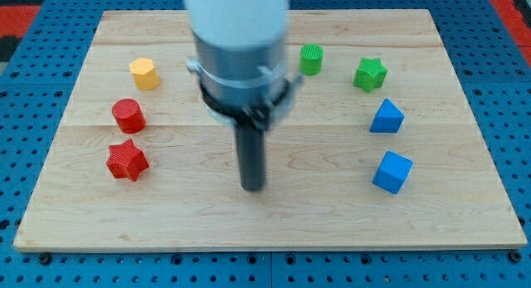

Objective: Place yellow hexagon left of yellow heart

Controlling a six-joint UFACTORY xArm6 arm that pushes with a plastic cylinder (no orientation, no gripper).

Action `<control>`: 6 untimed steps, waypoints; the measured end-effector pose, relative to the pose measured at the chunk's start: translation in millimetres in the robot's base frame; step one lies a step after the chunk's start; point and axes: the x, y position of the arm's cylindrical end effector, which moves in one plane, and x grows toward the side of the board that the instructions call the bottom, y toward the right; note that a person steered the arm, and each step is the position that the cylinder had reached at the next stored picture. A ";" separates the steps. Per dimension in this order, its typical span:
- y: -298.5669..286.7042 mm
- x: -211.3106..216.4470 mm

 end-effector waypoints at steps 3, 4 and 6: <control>9.9 29.6; 33.6 33.6; 129.5 52.7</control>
